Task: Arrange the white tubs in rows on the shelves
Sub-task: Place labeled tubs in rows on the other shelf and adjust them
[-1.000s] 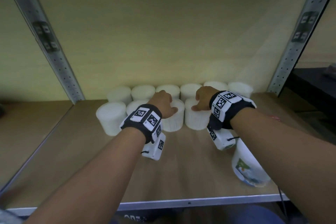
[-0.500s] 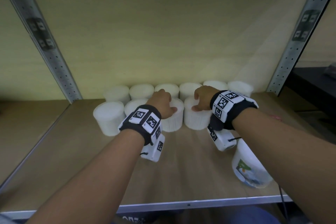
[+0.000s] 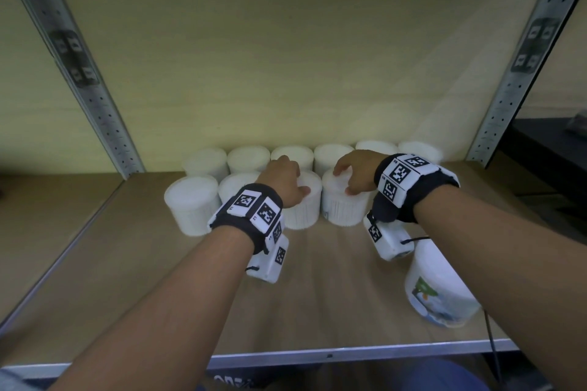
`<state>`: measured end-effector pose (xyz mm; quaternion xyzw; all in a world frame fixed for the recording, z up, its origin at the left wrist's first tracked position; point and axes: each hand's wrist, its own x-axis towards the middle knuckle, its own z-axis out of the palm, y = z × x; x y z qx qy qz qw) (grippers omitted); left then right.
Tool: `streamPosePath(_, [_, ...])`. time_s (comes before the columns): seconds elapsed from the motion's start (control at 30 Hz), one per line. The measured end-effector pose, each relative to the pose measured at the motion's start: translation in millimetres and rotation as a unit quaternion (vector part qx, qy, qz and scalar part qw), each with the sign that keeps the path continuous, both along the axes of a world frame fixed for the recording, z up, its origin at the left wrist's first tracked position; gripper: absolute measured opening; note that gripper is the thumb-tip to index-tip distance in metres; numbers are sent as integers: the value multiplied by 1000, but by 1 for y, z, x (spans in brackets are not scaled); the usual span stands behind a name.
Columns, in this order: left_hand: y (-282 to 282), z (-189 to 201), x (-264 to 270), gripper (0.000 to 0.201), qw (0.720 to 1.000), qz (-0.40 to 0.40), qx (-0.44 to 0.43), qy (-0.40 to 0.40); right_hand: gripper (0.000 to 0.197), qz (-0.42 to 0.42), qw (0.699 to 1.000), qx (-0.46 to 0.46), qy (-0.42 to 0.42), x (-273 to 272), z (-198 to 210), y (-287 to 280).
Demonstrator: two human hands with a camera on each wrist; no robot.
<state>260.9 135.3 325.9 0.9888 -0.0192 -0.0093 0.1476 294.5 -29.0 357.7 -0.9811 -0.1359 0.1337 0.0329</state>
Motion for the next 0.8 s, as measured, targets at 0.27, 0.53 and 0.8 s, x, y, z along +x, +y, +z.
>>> streamPosePath(0.27, [1,-2,0,50,1000,1,-5,-4,65,-50,998,-22,-42,1,-12,8])
streamPosePath(0.53, [0,-4,0,49,1000,3,-7,-8,53,-31,998,-45,-23,-3,-5,11])
streamPosePath(0.8, [0,-5,1,49,1000,5,-11,-9,52,-12,1000,22,10,-7,5,7])
